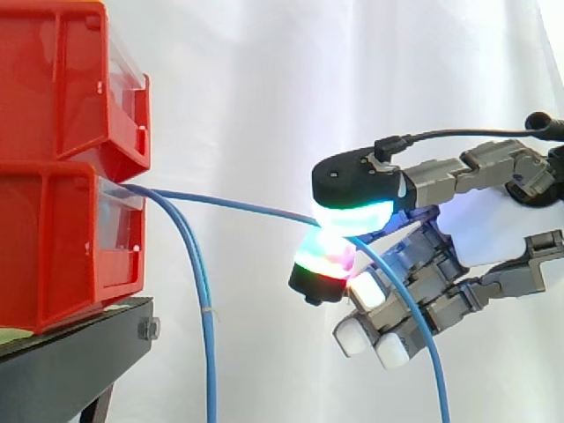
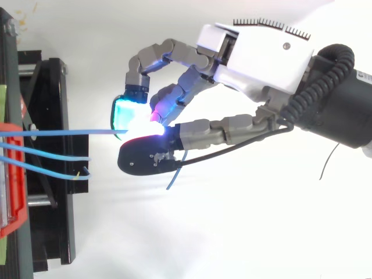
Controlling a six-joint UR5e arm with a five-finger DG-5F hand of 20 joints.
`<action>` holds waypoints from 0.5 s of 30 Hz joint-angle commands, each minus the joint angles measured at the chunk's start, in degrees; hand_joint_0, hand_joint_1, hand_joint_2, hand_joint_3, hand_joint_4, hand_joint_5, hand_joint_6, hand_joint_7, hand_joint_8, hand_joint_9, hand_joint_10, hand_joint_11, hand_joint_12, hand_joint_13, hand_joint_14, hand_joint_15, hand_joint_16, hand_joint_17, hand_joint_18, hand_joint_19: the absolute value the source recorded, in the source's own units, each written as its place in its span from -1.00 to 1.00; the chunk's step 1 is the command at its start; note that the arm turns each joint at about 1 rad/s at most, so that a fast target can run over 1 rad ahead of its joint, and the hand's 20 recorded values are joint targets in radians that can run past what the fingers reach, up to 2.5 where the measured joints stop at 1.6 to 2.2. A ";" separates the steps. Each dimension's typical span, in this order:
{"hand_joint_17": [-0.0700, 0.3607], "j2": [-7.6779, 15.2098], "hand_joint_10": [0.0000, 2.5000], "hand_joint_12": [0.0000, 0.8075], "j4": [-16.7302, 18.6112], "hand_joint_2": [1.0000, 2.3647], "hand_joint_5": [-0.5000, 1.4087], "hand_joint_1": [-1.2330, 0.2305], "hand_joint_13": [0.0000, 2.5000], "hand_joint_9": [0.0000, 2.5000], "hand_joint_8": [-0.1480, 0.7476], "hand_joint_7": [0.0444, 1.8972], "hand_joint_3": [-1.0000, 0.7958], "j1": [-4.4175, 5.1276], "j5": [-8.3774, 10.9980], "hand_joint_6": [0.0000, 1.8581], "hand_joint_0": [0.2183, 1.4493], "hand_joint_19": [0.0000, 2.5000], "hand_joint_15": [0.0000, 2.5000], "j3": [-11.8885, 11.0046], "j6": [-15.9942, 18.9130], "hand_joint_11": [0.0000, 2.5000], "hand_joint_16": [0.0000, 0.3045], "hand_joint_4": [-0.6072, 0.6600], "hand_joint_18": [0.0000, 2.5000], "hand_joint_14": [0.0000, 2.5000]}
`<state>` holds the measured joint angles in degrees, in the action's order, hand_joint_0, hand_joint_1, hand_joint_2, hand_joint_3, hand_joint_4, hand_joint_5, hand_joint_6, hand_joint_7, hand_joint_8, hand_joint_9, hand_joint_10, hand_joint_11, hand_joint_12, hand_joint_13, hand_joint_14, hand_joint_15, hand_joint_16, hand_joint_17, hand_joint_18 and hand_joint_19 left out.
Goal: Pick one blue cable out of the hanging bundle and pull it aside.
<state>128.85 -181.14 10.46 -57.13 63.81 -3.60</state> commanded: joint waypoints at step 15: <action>-0.12 0.00 -0.99 0.00 0.00 -0.98 -0.56 -0.46 -0.34 -0.06 0.08 0.25 0.27 0.00 0.00 0.00 -0.39 -0.57 -0.52 0.00 0.00 -0.58 -0.65 0.02 -0.41 -0.98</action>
<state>128.85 -181.14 10.46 -57.13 63.84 -3.60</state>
